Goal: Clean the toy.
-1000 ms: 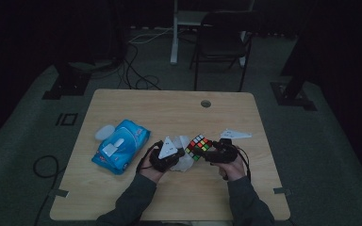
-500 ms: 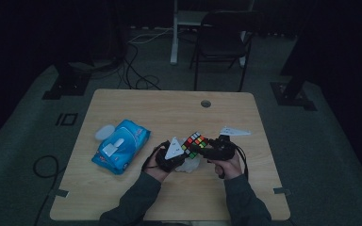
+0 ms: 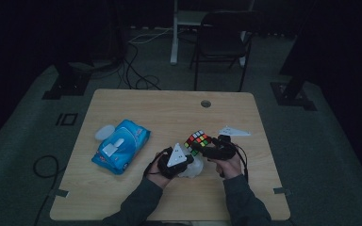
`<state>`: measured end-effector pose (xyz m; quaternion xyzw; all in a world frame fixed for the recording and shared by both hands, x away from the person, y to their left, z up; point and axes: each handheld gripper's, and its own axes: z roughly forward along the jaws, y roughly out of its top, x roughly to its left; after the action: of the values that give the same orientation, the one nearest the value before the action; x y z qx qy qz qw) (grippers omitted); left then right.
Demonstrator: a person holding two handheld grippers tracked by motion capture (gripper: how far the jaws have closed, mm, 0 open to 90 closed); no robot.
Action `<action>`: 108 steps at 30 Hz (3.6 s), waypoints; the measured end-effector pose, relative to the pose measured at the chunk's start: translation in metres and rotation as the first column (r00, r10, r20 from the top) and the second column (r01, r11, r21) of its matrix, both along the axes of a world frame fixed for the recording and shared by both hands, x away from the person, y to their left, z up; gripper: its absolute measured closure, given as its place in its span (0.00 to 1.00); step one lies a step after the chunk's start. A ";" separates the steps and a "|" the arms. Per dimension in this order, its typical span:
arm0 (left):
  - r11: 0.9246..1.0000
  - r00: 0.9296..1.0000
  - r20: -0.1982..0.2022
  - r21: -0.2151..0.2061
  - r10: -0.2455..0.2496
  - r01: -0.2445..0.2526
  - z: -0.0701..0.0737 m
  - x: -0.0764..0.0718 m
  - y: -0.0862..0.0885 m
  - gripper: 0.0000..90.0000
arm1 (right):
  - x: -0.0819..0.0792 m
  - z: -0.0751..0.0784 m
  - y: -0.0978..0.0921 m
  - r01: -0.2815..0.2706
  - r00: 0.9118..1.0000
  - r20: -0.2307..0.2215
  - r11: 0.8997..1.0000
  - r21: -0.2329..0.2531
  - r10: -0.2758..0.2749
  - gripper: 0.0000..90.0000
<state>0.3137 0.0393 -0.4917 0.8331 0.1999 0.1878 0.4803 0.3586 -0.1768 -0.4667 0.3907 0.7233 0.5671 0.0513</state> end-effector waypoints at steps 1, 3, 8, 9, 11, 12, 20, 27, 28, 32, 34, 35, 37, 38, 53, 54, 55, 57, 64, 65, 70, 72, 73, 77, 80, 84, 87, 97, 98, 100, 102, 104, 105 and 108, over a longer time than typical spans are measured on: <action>1.000 1.000 0.000 0.006 -0.004 0.004 0.000 -0.001 -0.001 0.98 | 0.000 0.000 0.001 0.003 1.000 -0.002 1.000 -0.004 -0.003 0.38; 1.000 1.000 0.002 0.008 -0.004 0.004 -0.001 -0.001 -0.002 0.98 | 0.000 0.000 0.003 0.010 1.000 -0.001 1.000 -0.013 -0.010 0.38; 1.000 1.000 0.005 -0.002 -0.016 0.016 0.001 -0.004 -0.005 0.98 | 0.001 0.002 0.009 0.035 0.999 -0.002 0.999 -0.027 -0.035 0.38; 1.000 1.000 0.010 -0.004 -0.016 0.016 0.002 -0.004 -0.006 0.98 | 0.001 0.002 0.011 0.039 0.999 0.003 0.999 -0.036 -0.039 0.38; 1.000 1.000 0.017 -0.010 -0.016 0.016 0.004 -0.005 -0.008 0.98 | 0.001 0.002 0.014 0.038 0.999 0.003 0.998 -0.049 -0.038 0.38; 1.000 1.000 0.019 -0.011 -0.016 0.016 0.005 -0.004 -0.008 0.98 | 0.000 0.002 0.016 0.035 0.999 0.000 0.998 -0.049 -0.035 0.38; 1.000 0.999 0.039 -0.024 -0.003 0.004 0.008 -0.004 -0.008 0.98 | 0.000 0.001 0.022 0.031 0.999 -0.010 0.998 -0.046 -0.031 0.38; 0.998 0.998 0.057 -0.045 0.035 -0.033 0.009 -0.006 -0.005 0.98 | 0.000 -0.001 0.022 0.041 0.999 -0.021 0.998 -0.048 -0.042 0.38; 0.998 0.997 0.061 -0.044 0.040 -0.037 0.008 -0.007 -0.006 0.98 | 0.000 -0.001 0.022 0.043 0.999 -0.022 0.998 -0.046 -0.044 0.38; 0.998 0.996 0.075 -0.039 0.055 -0.052 0.008 -0.009 -0.007 0.98 | 0.000 -0.001 0.023 0.049 0.999 -0.018 0.997 -0.051 -0.050 0.38; 0.997 0.995 0.077 -0.045 0.059 -0.056 0.007 -0.009 -0.006 0.98 | 0.000 -0.002 0.023 0.052 0.998 -0.019 0.998 -0.046 -0.053 0.38; 0.997 0.995 0.079 -0.048 0.062 -0.058 0.007 -0.009 -0.007 0.98 | 0.000 -0.002 0.023 0.052 0.998 -0.020 0.998 -0.045 -0.053 0.38; 0.996 0.994 0.081 -0.058 0.069 -0.064 0.008 -0.010 -0.007 0.98 | 0.000 -0.002 0.023 0.057 0.998 -0.023 0.997 -0.044 -0.058 0.38; 0.996 0.994 0.084 -0.064 0.075 -0.070 0.008 -0.010 -0.007 0.98 | 0.000 -0.002 0.023 0.057 0.998 -0.025 0.998 -0.041 -0.058 0.38; 0.987 0.985 0.106 -0.104 0.133 -0.122 0.005 -0.013 -0.012 0.98 | 0.000 -0.004 0.022 0.090 0.995 -0.051 0.996 -0.008 -0.090 0.38; 0.987 0.984 0.111 -0.102 0.137 -0.126 0.004 -0.014 -0.012 0.98 | 0.000 -0.004 0.022 0.094 0.994 -0.051 0.996 -0.007 -0.094 0.38; 0.987 0.984 0.111 -0.100 0.139 -0.128 0.004 -0.015 -0.011 0.98 | 0.000 -0.004 0.022 0.098 0.994 -0.051 0.995 -0.008 -0.098 0.38; 0.986 0.984 0.109 -0.098 0.143 -0.132 0.003 -0.015 -0.010 0.97 | 0.000 -0.005 0.021 0.107 0.993 -0.051 0.994 -0.014 -0.107 0.38; 0.984 0.983 0.104 -0.102 0.154 -0.143 0.001 -0.015 -0.008 0.97 | 0.000 -0.005 0.022 0.137 0.990 -0.035 0.989 -0.055 -0.139 0.38; 0.984 0.983 0.103 -0.103 0.155 -0.144 0.002 -0.015 -0.008 0.97 | 0.000 -0.006 0.022 0.138 0.989 -0.036 0.989 -0.054 -0.140 0.38; 0.983 0.982 0.105 -0.118 0.156 -0.144 0.004 -0.014 -0.012 0.97 | 0.000 -0.006 0.021 0.142 0.988 -0.055 0.990 -0.027 -0.143 0.38; 0.982 0.982 0.107 -0.124 0.156 -0.143 0.004 -0.014 -0.013 0.97 | 0.000 -0.006 0.021 0.139 0.988 -0.062 0.990 -0.020 -0.140 0.38; 0.982 0.982 0.108 -0.125 0.156 -0.143 0.004 -0.014 -0.014 0.97 | 0.000 -0.006 0.021 0.138 0.988 -0.066 0.990 -0.015 -0.138 0.38; 0.980 0.981 0.107 -0.131 0.163 -0.149 0.003 -0.014 -0.016 0.97 | 0.000 -0.008 0.023 0.124 0.989 -0.080 0.992 0.002 -0.123 0.38; 0.978 0.979 0.109 -0.138 0.172 -0.156 0.002 -0.013 -0.017 0.97 | -0.001 -0.009 0.024 0.129 0.988 -0.085 0.992 0.008 -0.128 0.38; 0.977 0.977 0.118 -0.139 0.179 -0.162 0.001 -0.015 -0.018 0.97 | -0.001 -0.010 0.024 0.131 0.987 -0.092 0.991 0.013 -0.129 0.38; 0.976 0.975 0.124 -0.141 0.185 -0.167 0.002 -0.016 -0.017 0.97 | -0.001 -0.009 0.023 0.132 0.987 -0.092 0.991 0.017 -0.129 0.38; 0.970 0.968 0.141 -0.156 0.207 -0.185 0.003 -0.021 -0.015 0.97 | 0.000 -0.009 0.018 0.148 0.985 -0.091 0.989 0.022 -0.145 0.38; 0.970 0.968 0.141 -0.156 0.207 -0.185 0.003 -0.021 -0.015 0.97 | 0.000 -0.009 0.018 0.149 0.985 -0.091 0.989 0.023 -0.146 0.38; 0.971 0.968 0.142 -0.154 0.205 -0.183 0.004 -0.020 -0.015 0.97 | 0.000 -0.008 0.018 0.151 0.984 -0.094 0.988 0.026 -0.148 0.38; 0.971 0.969 0.140 -0.156 0.202 -0.180 0.004 -0.020 -0.017 0.97 | 0.000 -0.008 0.017 0.153 0.984 -0.098 0.988 0.029 -0.149 0.38; 0.973 0.970 0.141 -0.150 0.196 -0.175 0.004 -0.019 -0.018 0.97 | 0.000 -0.008 0.017 0.151 0.984 -0.105 0.988 0.035 -0.147 0.38; 0.974 0.971 0.142 -0.146 0.195 -0.174 0.003 -0.019 -0.018 0.97 | 0.000 -0.008 0.017 0.151 0.983 -0.107 0.988 0.037 -0.147 0.38; 0.975 0.972 0.137 -0.139 0.193 -0.174 0.001 -0.017 -0.020 0.97 | 0.000 -0.009 0.019 0.144 0.984 -0.111 0.989 0.042 -0.139 0.38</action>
<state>0.2966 0.0193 -0.4908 0.7625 0.2510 0.2806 0.5262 0.3584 -0.1579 -0.4757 0.4725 0.6811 0.5578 0.0425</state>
